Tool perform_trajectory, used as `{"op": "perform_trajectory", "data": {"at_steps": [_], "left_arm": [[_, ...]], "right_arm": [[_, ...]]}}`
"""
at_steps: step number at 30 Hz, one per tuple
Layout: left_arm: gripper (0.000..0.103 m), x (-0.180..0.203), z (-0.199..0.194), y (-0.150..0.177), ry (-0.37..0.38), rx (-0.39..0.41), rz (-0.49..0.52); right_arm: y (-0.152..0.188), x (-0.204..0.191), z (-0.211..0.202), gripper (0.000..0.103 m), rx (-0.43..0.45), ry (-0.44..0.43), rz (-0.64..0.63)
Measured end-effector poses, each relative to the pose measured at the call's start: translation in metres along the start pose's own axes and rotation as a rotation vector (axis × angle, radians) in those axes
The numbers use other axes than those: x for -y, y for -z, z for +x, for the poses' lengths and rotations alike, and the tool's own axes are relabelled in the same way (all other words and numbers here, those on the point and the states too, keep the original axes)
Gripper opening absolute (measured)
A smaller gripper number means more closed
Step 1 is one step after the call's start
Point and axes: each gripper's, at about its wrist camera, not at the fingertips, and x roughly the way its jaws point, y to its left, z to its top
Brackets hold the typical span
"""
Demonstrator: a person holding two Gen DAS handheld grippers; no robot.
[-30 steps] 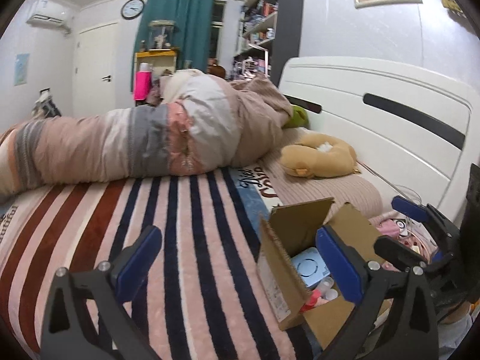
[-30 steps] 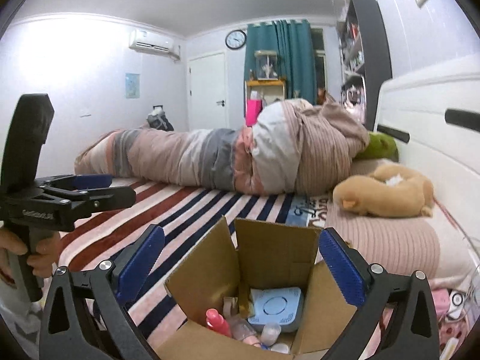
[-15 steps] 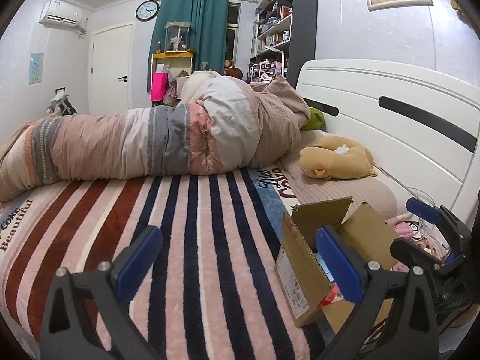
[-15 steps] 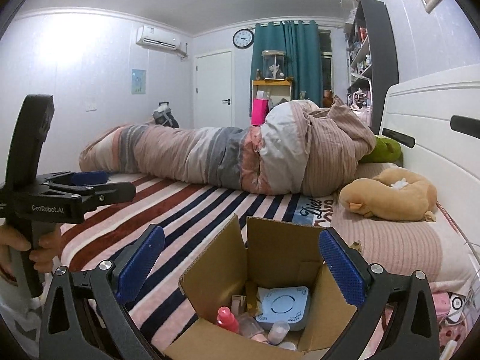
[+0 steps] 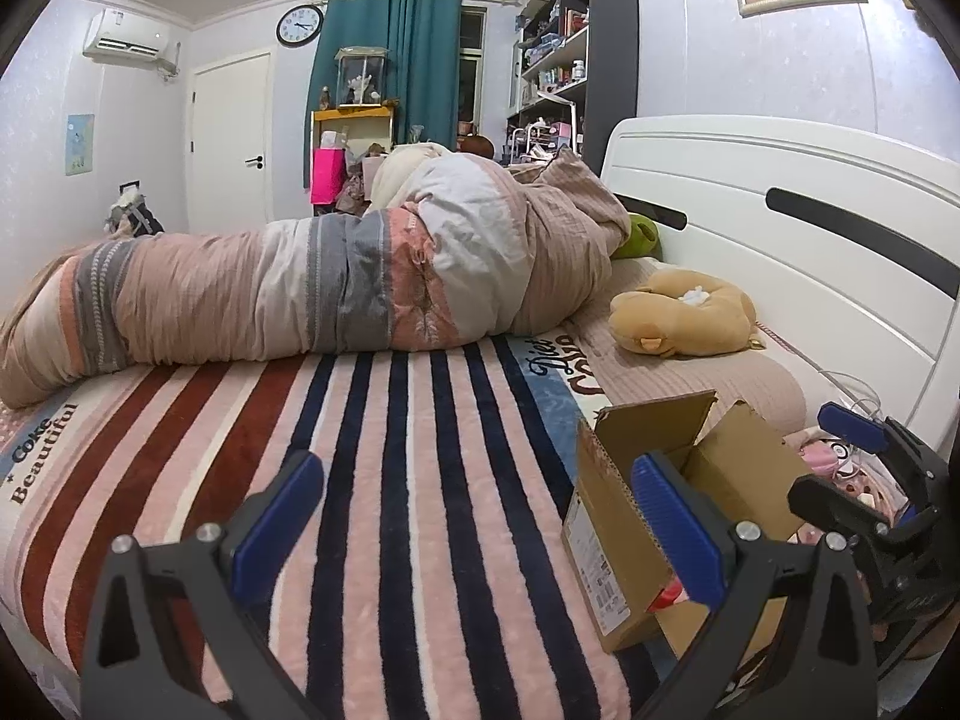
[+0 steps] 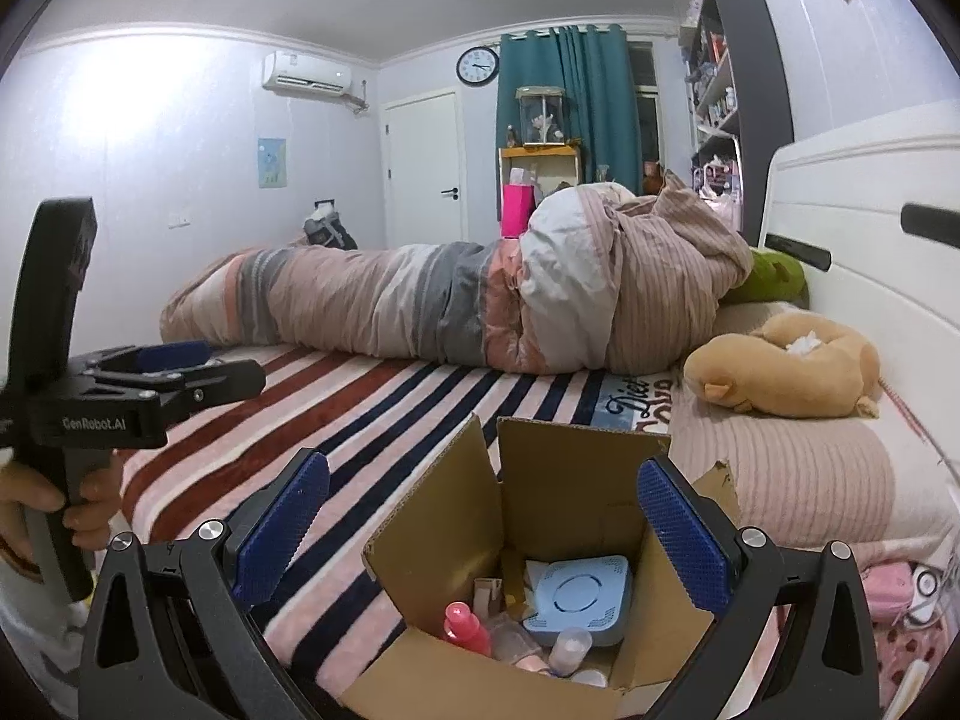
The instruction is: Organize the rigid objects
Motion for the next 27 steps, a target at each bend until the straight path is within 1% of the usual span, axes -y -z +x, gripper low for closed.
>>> {"op": "perform_trajectory", "data": {"at_steps": [27], "left_arm": [[0.102,-0.0044,-0.0007,0.0032,-0.017,0.004,-0.011]], "right_arm": [[-0.0007,0.0030,0.0007,0.103,-0.003,0.005,0.024]]}}
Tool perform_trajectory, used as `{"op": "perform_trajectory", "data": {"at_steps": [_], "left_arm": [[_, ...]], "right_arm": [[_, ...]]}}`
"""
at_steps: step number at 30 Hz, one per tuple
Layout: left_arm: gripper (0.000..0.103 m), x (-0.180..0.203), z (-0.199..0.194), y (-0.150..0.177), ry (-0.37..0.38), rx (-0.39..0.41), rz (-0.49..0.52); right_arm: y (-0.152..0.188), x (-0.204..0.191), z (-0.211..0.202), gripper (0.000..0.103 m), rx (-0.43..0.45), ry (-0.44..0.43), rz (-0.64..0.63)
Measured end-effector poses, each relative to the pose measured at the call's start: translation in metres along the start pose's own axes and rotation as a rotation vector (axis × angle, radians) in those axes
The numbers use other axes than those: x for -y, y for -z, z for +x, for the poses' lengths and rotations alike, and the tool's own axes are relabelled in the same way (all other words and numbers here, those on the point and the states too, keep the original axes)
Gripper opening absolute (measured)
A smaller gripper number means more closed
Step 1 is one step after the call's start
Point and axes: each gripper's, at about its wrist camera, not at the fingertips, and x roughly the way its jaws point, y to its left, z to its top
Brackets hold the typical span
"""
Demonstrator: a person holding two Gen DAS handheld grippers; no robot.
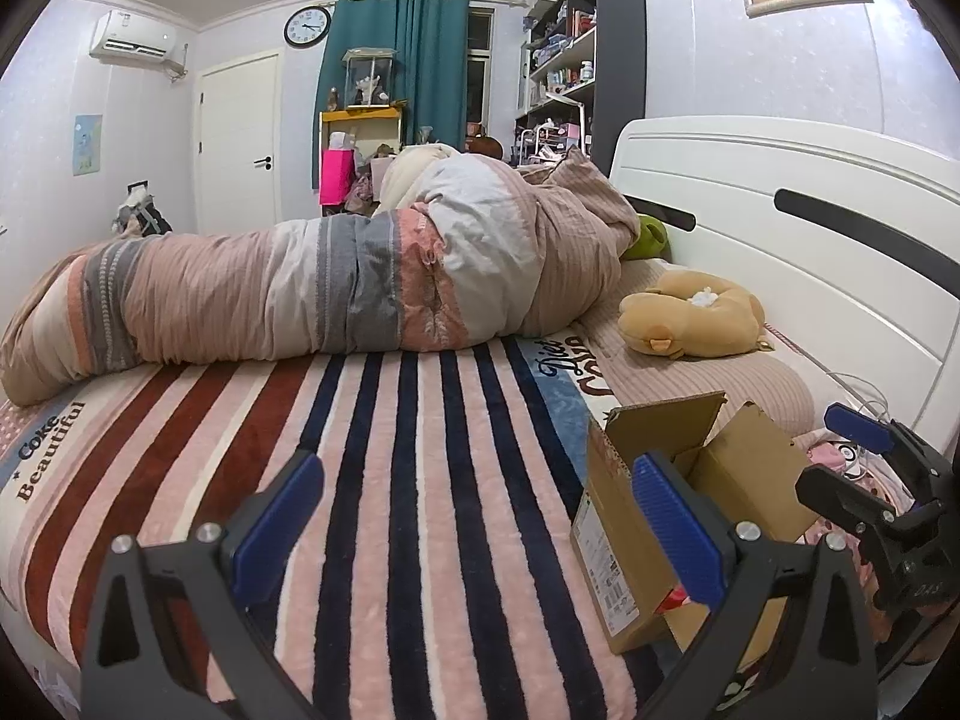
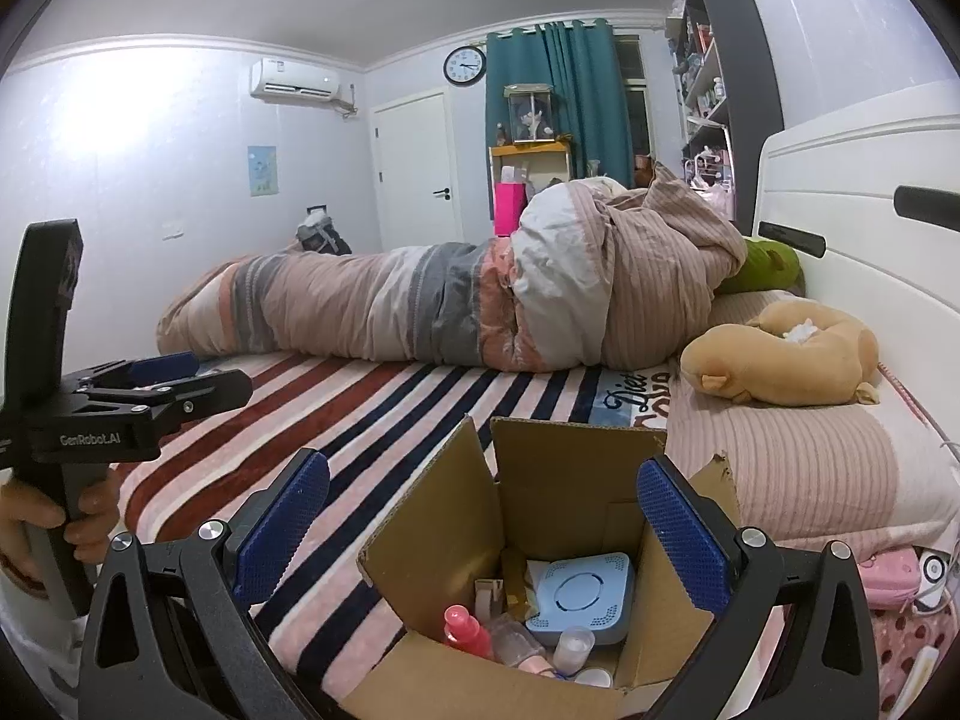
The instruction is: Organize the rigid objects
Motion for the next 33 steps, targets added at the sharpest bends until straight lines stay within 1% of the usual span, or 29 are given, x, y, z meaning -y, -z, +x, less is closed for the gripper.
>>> {"op": "perform_trajectory", "data": {"at_steps": [33], "left_arm": [[0.102,-0.0033,0.0000,0.0012,-0.006,-0.003,-0.005]], "right_arm": [[0.0000,-0.0019,-0.0004,0.103,0.000,0.003,0.005]]}}
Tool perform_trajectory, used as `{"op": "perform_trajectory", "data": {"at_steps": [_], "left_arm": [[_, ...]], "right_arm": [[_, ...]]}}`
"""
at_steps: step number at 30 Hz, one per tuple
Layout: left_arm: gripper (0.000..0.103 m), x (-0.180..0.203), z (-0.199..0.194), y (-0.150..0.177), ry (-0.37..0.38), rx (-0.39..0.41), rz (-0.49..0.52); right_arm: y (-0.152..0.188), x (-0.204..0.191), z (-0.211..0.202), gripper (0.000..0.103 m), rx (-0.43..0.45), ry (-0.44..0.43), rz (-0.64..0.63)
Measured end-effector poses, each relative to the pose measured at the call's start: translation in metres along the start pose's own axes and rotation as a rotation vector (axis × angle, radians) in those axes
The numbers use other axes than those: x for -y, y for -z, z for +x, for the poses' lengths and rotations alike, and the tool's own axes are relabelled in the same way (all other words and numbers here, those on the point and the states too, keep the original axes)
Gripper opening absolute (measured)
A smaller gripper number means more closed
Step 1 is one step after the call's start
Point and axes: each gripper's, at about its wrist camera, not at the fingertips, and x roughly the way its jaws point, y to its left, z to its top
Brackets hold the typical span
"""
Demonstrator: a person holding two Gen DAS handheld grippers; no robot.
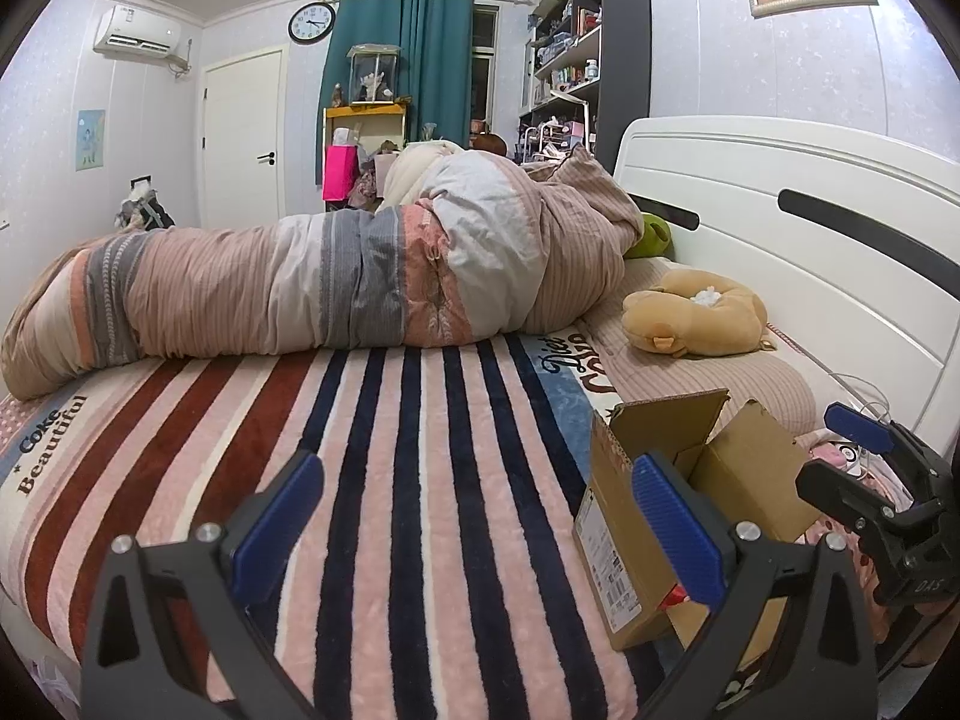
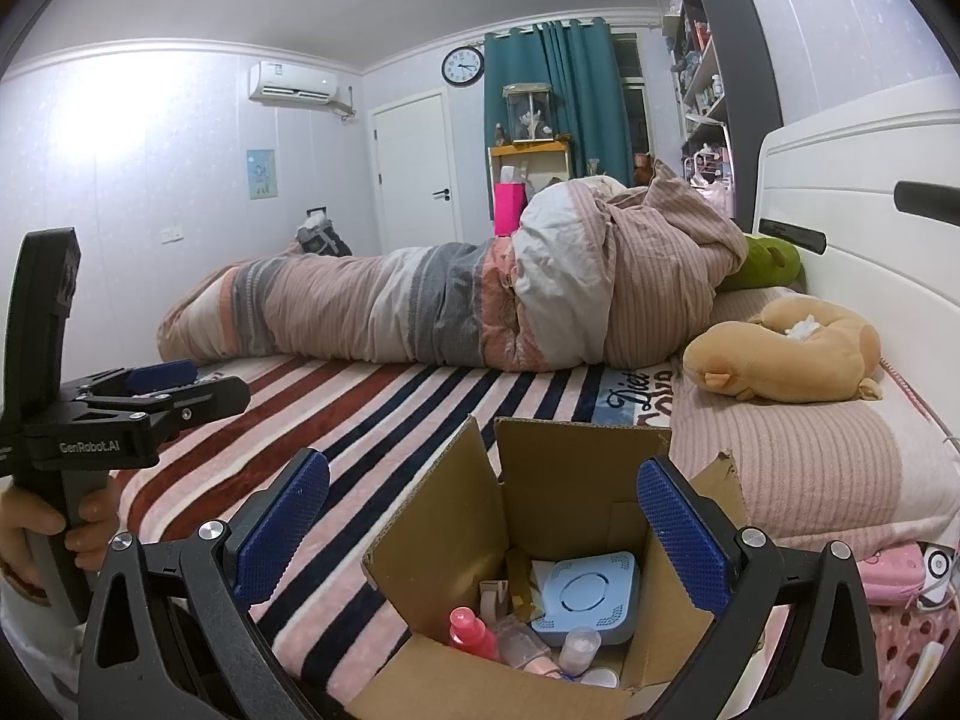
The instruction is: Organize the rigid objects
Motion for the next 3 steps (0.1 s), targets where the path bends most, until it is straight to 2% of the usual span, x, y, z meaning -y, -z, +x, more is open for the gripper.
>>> {"op": "perform_trajectory", "data": {"at_steps": [3], "left_arm": [[0.102,0.0008,-0.0004,0.0015,-0.010,-0.003,-0.001]], "right_arm": [[-0.0004,0.0001,-0.0003,0.103,0.001,-0.002,0.001]]}}
